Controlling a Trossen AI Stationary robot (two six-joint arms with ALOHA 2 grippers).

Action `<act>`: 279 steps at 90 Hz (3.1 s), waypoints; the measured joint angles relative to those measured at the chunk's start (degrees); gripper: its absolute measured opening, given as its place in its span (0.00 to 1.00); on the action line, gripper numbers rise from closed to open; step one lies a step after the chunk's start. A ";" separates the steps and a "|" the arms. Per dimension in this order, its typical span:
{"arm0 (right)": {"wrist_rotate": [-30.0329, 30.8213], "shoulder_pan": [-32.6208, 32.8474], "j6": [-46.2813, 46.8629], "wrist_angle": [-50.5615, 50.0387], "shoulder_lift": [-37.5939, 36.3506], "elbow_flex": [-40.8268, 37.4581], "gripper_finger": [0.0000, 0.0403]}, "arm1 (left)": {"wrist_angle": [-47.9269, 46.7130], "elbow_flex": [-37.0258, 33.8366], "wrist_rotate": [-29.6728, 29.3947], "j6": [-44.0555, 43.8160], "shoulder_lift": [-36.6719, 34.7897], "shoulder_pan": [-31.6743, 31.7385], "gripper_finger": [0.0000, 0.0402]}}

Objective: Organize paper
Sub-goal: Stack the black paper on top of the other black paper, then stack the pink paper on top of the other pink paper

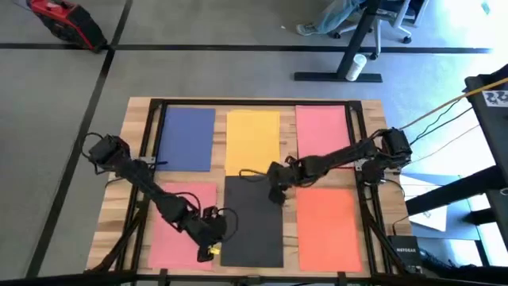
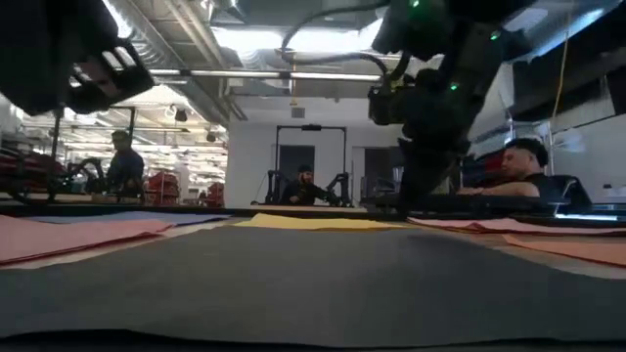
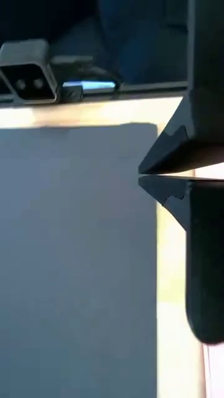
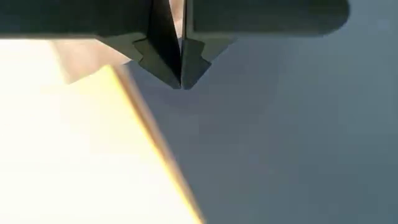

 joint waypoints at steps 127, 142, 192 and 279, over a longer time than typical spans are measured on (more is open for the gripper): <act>9.38 0.08 -5.19 -22.53 -13.17 -7.64 0.23 | 52.56 -27.04 -1.42 21.10 -4.86 18.70 0.00; 6.84 -2.89 -5.27 -14.46 -15.89 -14.32 0.22 | 57.47 -31.89 -1.46 25.02 -9.97 23.75 0.00; 3.77 -11.89 -9.07 -8.81 -15.87 -17.73 0.21 | 60.53 -38.69 3.44 28.90 -15.79 37.48 0.00; -4.58 -10.74 -2.36 -6.13 -17.17 -17.66 0.37 | 60.81 -38.64 6.02 31.81 -15.76 43.27 0.00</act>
